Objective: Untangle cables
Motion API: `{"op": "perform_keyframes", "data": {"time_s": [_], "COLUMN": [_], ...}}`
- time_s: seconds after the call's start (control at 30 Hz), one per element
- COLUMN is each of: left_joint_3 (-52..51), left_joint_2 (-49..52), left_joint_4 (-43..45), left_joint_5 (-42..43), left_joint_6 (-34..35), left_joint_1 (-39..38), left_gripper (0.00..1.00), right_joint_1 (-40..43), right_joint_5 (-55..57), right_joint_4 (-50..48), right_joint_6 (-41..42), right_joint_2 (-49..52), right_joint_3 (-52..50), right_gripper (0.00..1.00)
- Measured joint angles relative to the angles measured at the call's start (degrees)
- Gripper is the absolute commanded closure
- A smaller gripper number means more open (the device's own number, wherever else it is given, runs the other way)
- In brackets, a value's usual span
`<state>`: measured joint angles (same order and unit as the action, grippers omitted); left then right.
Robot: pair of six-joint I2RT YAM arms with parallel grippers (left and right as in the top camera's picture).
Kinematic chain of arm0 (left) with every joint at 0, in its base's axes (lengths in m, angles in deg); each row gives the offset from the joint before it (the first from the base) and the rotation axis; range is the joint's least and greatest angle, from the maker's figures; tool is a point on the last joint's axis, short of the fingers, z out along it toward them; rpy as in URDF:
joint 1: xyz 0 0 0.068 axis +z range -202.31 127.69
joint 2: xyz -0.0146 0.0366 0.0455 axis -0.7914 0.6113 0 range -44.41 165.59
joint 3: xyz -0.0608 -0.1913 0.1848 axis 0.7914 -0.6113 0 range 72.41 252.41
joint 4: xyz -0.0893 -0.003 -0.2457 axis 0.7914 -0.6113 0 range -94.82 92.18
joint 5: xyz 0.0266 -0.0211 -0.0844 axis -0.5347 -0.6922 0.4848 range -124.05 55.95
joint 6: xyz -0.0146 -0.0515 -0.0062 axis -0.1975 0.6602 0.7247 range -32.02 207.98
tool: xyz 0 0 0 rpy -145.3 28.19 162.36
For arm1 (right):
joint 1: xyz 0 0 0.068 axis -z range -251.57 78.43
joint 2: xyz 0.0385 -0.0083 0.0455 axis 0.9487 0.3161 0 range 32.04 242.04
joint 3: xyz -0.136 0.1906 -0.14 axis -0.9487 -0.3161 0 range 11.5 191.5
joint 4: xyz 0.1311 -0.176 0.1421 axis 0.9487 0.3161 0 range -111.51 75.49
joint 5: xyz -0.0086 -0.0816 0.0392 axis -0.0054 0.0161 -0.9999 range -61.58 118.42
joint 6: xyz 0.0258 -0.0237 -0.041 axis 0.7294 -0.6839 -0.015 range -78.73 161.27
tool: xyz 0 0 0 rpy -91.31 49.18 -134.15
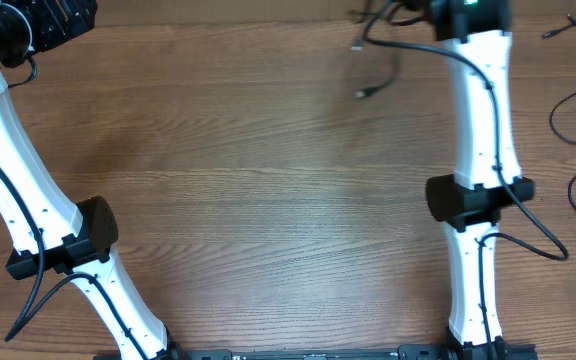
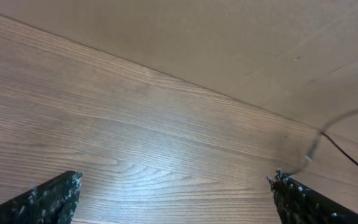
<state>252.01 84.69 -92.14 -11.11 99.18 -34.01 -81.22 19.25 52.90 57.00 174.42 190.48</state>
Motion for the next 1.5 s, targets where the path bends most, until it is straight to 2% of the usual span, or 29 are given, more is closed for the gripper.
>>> {"op": "perform_keyframes", "data": {"time_s": [0.23, 0.4, 0.6, 0.87, 1.1, 1.27, 1.37, 1.5], "left_joint_3": [0.00, 0.00, 0.00, 0.00, 0.00, 0.00, 0.00, 0.00], "left_joint_2": [0.00, 0.00, 0.00, 0.00, 0.00, 0.00, 0.00, 0.00], "left_joint_4": [0.55, 1.73, 3.69, 4.59, 7.80, 9.73, 10.58, 11.39], "left_joint_5": [0.11, 0.42, 0.42, 0.44, 0.44, 0.44, 0.44, 0.42], "left_joint_6": [0.52, 0.63, 0.66, 0.68, 2.51, 3.52, 4.24, 5.25], "left_joint_1": [-2.25, -5.20, -8.41, -11.52, -11.85, -11.85, -11.85, -11.85], "left_gripper": [0.00, 0.00, 0.00, 0.00, 0.00, 0.01, 0.00, 0.01], "right_joint_1": [6.93, 10.27, 13.99, 17.90, 18.45, 21.68, 25.22, 29.59], "right_joint_5": [5.55, 15.65, 21.20, 21.84, 21.42, 21.46, 21.59, 21.59], "right_joint_4": [14.49, 22.91, 22.91, 22.88, 22.88, 22.69, 22.51, 21.51], "right_joint_6": [-0.79, -0.76, -0.79, -1.29, -2.80, -4.02, -4.17, -3.43], "right_joint_2": [-0.90, -0.90, -0.90, -1.29, -8.59, -22.73, -32.85, -40.48], "right_joint_3": [0.13, 0.15, 0.15, 0.15, -0.72, -10.51, -23.15, -39.91], "right_gripper": [0.96, 0.96, 0.96, 0.96, 0.96, 0.96, 0.96, 0.96]}}
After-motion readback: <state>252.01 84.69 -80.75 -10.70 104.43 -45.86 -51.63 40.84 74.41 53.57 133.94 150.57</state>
